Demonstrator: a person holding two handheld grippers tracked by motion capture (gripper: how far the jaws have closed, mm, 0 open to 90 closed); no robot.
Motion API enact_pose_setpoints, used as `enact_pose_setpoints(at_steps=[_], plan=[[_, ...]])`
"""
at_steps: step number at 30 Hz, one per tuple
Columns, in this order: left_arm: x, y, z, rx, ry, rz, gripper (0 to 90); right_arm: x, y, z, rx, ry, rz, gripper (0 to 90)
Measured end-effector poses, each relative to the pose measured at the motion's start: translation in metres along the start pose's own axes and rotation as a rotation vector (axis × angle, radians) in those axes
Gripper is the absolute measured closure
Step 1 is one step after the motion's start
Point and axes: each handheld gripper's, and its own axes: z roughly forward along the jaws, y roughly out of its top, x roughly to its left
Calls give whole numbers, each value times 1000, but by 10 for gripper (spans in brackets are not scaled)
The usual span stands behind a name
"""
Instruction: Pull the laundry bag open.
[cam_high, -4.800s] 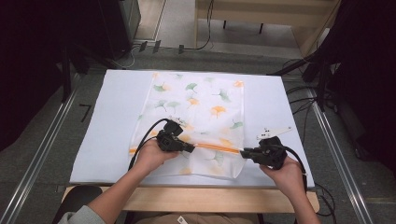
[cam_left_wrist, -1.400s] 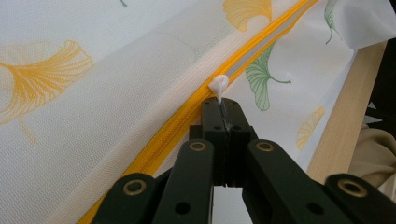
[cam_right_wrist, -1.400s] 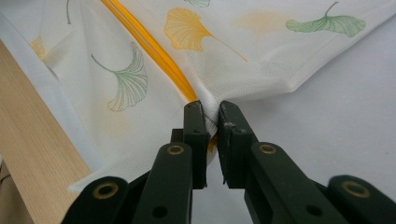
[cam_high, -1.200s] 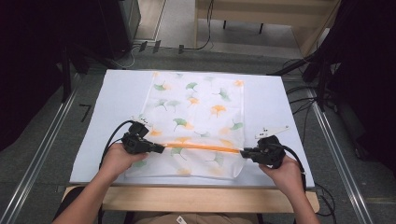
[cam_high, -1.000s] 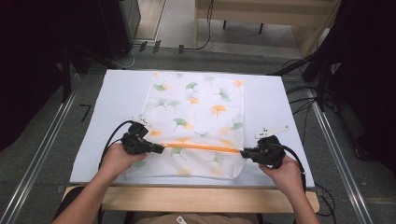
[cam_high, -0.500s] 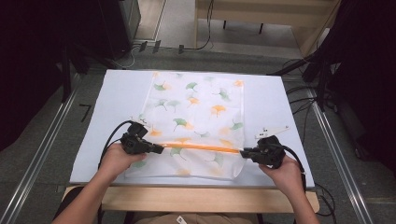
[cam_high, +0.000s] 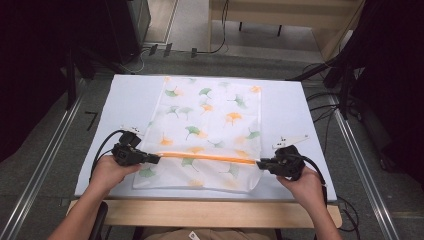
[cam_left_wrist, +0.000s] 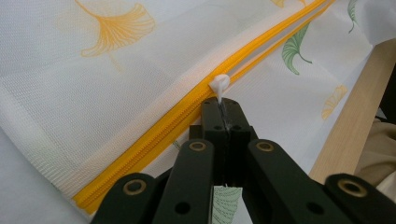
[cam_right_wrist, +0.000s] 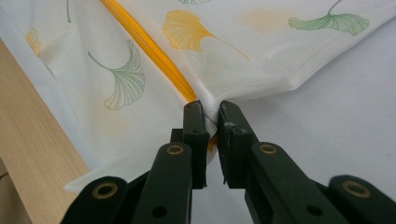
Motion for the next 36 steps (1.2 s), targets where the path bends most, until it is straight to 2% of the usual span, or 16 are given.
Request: enact_pose_setpoints(at_steps=[36], plan=[[-1, 1, 2, 8, -13, 10, 900, -2, -1, 1, 11, -7, 5, 840]])
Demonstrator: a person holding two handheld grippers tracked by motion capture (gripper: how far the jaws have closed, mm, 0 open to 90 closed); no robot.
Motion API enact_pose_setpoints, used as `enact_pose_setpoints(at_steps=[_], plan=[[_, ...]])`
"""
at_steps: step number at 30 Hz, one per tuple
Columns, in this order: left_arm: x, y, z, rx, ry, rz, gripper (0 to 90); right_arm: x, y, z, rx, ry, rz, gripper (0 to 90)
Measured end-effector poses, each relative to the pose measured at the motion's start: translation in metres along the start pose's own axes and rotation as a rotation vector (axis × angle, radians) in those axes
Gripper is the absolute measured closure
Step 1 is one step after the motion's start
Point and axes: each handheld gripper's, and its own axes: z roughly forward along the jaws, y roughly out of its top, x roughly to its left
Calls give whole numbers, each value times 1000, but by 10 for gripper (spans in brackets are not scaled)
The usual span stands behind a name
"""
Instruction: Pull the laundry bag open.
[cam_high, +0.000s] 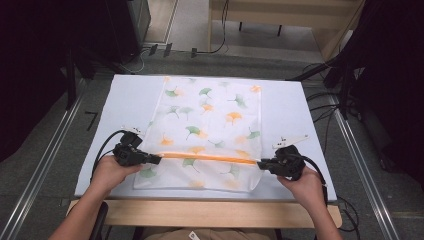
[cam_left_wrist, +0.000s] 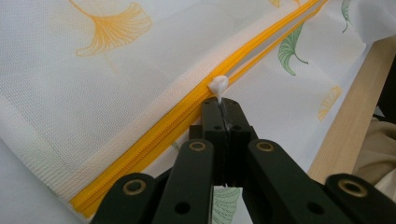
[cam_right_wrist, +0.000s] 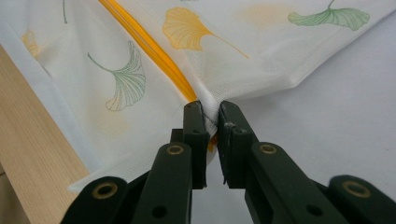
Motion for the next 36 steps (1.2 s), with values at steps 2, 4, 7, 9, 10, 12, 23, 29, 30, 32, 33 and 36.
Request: enact_pose_setpoints(at_steps=[2, 4, 7, 9, 10, 12, 23, 29, 30, 32, 33, 36], plan=[[0, 0, 0, 0, 2, -1, 900, 0, 0, 0, 2, 0, 2, 840], [0, 0, 0, -1, 3, -5, 900, 0, 0, 0, 0, 0, -1, 840], [0, 0, -1, -5, 11, -2, 900, 0, 0, 0, -1, -1, -5, 840], [0, 0, -1, -3, 9, 0, 900, 0, 0, 0, -6, 0, -4, 839], [0, -1, -1, -4, 10, 0, 900, 0, 0, 0, -9, -2, -8, 840], [1, -1, -1, -1, 11, 2, 900, 0, 1, -1, -10, -3, -10, 840], [11, -10, -13, -10, 20, -35, 900, -1, 0, -1, -6, -8, -5, 840], [14, -16, -18, -21, 21, -44, 900, 1, 1, 0, -3, -6, -9, 840], [14, -16, -18, -20, 21, -43, 900, 1, 1, 0, -3, -4, -9, 840], [14, -16, -18, -17, 20, -43, 900, 0, 1, 0, -2, -4, -10, 839], [14, -15, -18, -16, 22, -43, 900, 0, 0, 0, -1, -2, -9, 840], [14, -15, -18, -19, 21, -46, 900, 0, 0, 0, 1, -5, -6, 840]])
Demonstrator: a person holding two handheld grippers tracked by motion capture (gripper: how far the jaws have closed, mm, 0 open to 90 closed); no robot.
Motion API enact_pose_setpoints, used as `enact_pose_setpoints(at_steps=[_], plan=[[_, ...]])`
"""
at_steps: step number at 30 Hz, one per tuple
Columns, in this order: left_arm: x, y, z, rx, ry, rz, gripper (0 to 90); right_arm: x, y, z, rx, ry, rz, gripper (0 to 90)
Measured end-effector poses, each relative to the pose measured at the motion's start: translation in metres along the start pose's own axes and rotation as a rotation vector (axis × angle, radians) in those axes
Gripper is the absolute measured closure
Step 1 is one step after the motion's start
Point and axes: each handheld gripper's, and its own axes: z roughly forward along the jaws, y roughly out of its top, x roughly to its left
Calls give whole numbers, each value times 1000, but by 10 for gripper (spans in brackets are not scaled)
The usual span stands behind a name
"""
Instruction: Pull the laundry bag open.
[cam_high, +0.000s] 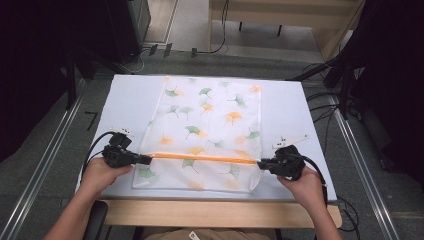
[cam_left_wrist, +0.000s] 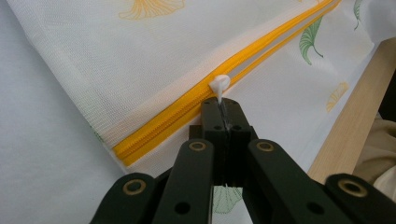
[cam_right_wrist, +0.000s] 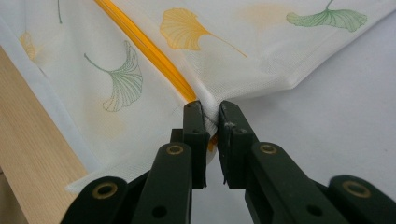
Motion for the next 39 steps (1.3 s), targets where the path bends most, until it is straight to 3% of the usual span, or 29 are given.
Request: enact_pose_setpoints(at_steps=[23, 28, 39], plan=[[2, 0, -1, 3, -1, 1, 900, 0, 0, 1, 6, 0, 2, 837], [6, -2, -3, -1, -10, -7, 900, 0, 0, 1, 5, 1, 5, 837], [18, -16, -17, -15, 16, -38, 900, -1, -1, 1, 8, 0, 2, 836]])
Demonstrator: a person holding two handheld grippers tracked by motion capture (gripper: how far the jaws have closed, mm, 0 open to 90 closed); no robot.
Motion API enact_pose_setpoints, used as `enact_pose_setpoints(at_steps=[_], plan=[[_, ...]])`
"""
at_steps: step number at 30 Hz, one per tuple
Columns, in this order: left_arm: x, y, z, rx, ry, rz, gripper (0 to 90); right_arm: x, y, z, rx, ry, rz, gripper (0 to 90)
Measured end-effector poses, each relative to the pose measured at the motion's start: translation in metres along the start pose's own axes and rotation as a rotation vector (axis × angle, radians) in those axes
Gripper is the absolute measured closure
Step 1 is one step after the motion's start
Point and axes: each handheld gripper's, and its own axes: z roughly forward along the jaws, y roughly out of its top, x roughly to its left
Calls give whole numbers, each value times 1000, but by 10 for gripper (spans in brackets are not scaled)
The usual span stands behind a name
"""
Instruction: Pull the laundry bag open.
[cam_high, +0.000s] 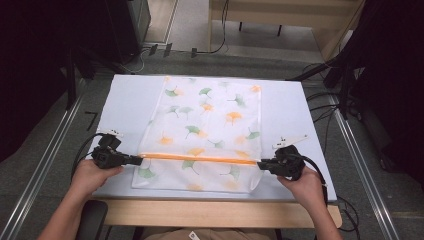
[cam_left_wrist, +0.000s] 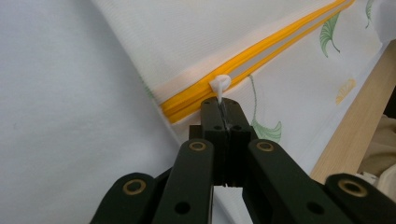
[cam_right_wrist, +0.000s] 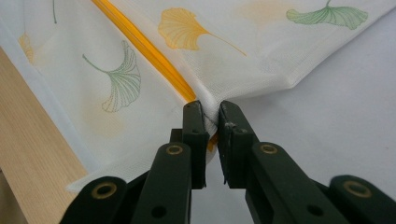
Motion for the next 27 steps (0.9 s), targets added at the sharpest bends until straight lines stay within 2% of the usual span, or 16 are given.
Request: enact_pose_setpoints(at_steps=[27], plan=[[2, 0, -1, 3, -2, -1, 900, 0, 0, 0, 0, -3, 2, 836]])
